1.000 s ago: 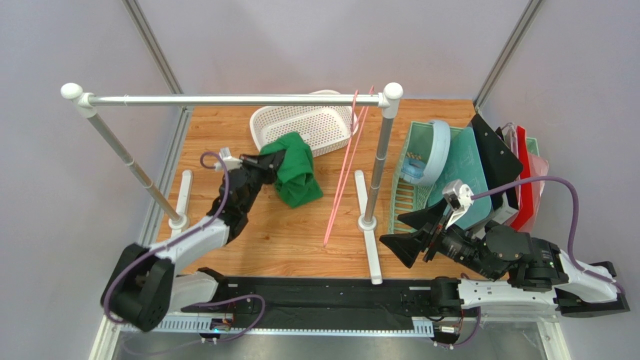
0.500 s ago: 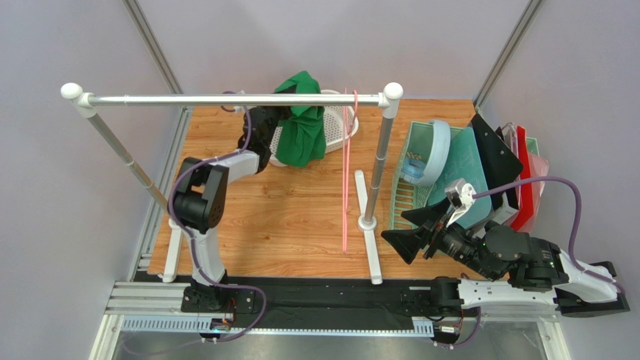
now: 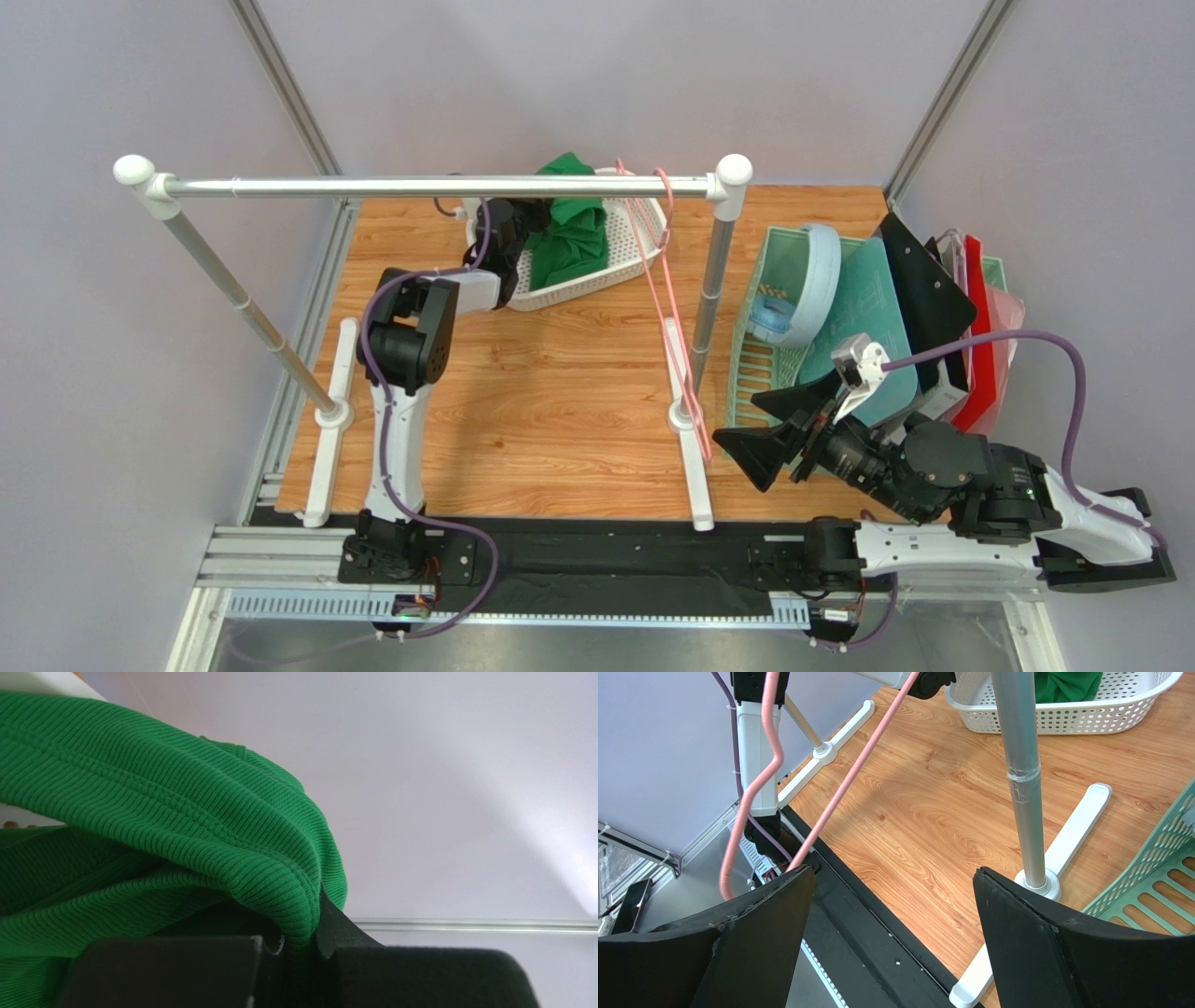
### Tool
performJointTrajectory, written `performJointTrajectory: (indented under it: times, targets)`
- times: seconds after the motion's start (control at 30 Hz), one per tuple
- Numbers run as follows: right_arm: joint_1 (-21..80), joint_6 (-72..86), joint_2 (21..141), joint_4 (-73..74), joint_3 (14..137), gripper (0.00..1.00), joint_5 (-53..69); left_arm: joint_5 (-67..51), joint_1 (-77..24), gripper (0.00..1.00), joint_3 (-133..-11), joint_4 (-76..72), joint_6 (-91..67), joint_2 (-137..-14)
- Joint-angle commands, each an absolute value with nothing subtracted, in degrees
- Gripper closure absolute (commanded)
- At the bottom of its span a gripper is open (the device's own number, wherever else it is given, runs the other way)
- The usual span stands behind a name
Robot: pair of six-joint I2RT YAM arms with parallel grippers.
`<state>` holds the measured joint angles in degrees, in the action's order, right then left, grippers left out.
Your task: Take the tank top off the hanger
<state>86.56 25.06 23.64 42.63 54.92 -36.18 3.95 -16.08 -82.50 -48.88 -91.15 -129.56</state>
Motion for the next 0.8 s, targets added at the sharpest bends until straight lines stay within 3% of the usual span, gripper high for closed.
performJointTrajectory:
  times: [0.0, 0.13, 0.2, 0.23, 0.27, 0.33, 0.37, 0.4, 0.43, 0.47, 0.67, 0.77]
  targets:
    - [86.75, 25.57, 23.91, 41.66, 55.2, 0.09, -37.18, 3.43, -15.03, 1.0, -82.63, -45.98, -90.17, -126.04]
    - [86.75, 26.19, 23.64, 41.22, 55.02, 0.1, -36.83, 1.76, -14.77, 1.0, -82.0, -39.83, -87.81, -124.28]
    - [86.84, 26.28, 23.64, 41.04, 54.93, 0.09, -36.74, 1.14, -14.5, 0.93, -82.7, -30.36, -85.45, -121.83]
    - [86.84, 26.28, 23.56, 40.96, 54.84, 0.09, -36.74, 1.4, -14.59, 0.85, -83.05, -27.02, -84.3, -120.77]
    - [86.84, 26.28, 23.47, 40.96, 54.76, 0.1, -36.65, 1.75, -14.59, 0.7, -83.67, -19.93, -82.9, -118.85]
    - [86.84, 26.28, 23.64, 40.52, 54.58, 0.1, -36.3, 2.72, -14.59, 0.59, -84.81, -15.05, -79.72, -117.08]
    - [86.84, 26.19, 23.64, 40.34, 54.67, 0.1, -36.21, 3.51, -14.59, 0.39, -84.99, -9.55, -79.37, -115.33]
    - [86.84, 26.28, 23.64, 40.08, 54.49, 0.1, -35.95, 5.17, -14.59, 0.25, -85.51, -6.53, -79.28, -114.36]
    - [86.75, 26.19, 23.82, 39.99, 54.41, 0.1, -35.86, 6.14, -14.59, 0.2, -85.87, -3.55, -78.76, -113.56]
    - [86.84, 26.19, 23.82, 39.73, 54.32, 0.1, -35.6, 7.02, -14.59, 0.02, -86.22, 2.4, -78.23, -111.9]
    - [86.84, 26.19, 23.99, 37.8, 53.61, 0.1, -34.19, 12.3, -14.59, 0.01, -91.84, 26.05, -80.33, -110.12]
    - [86.75, 26.19, 24.08, 37.18, 53.26, 0.1, -33.75, 11.69, -14.59, 0.01, -92.99, 29.87, -79.54, -109.52]
